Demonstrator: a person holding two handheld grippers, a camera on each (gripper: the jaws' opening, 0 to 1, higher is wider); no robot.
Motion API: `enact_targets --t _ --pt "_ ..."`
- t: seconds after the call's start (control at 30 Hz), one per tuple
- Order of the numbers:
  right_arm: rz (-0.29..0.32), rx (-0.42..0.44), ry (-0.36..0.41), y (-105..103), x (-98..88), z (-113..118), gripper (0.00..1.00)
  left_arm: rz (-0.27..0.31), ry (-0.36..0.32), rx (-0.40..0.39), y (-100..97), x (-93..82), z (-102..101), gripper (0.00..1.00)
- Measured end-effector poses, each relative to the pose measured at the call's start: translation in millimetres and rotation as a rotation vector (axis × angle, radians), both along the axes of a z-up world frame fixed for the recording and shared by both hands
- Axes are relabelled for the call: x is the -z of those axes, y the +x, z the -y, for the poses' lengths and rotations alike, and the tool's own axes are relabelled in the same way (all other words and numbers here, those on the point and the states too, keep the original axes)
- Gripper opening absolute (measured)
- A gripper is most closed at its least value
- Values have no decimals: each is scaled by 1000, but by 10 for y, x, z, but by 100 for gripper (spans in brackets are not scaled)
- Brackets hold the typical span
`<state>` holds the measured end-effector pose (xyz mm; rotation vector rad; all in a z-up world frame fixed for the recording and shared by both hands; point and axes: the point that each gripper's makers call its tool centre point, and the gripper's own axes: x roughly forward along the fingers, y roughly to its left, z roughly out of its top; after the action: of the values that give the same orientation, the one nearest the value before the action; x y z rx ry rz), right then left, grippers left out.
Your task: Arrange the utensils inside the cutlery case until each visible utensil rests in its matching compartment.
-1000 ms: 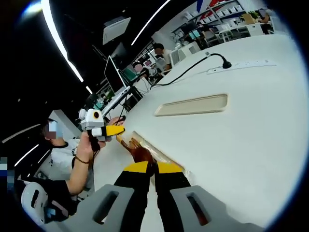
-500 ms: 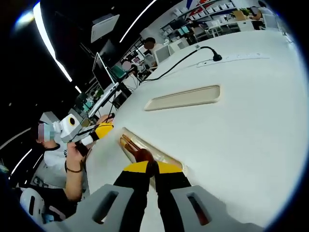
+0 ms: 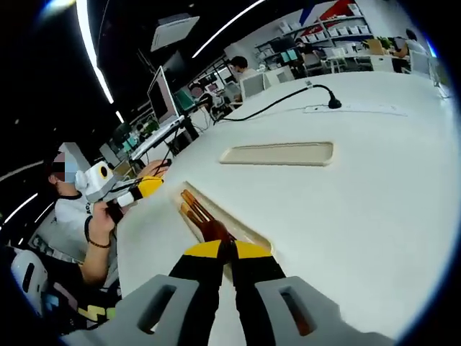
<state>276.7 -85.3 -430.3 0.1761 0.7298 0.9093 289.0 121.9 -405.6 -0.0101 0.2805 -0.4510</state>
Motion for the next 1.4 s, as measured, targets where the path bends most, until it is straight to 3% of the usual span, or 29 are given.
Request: enact_targets --t 0.3,0.47,0.6,0.67,0.77,0.87,0.93,1.0,1.4 --pt "56 -18 -41 -63 14 78 7 6 -3 5 -43 25 59 0" --pt "151 1 -49 -99 -120 147 7 33 -28 0 -73 -39 89 0" --pt "264 54 -3 -104 -282 220 8 38 -20 14 -89 -49 109 0" --pt "281 112 85 -69 -370 233 7 35 -22 7 -91 -38 93 0" --pt "286 155 117 -38 -319 255 7 31 -34 -2 -103 -43 94 0" --pt "312 196 94 -34 -257 294 7 39 -44 6 -132 -88 143 0" --pt "393 225 25 -14 -271 407 7 48 -44 10 -145 -112 162 0" --pt "457 323 11 28 -352 549 7 52 -61 -2 -145 -135 147 0" --pt "452 312 108 -108 -455 429 7 84 -121 -34 -159 -243 31 0"
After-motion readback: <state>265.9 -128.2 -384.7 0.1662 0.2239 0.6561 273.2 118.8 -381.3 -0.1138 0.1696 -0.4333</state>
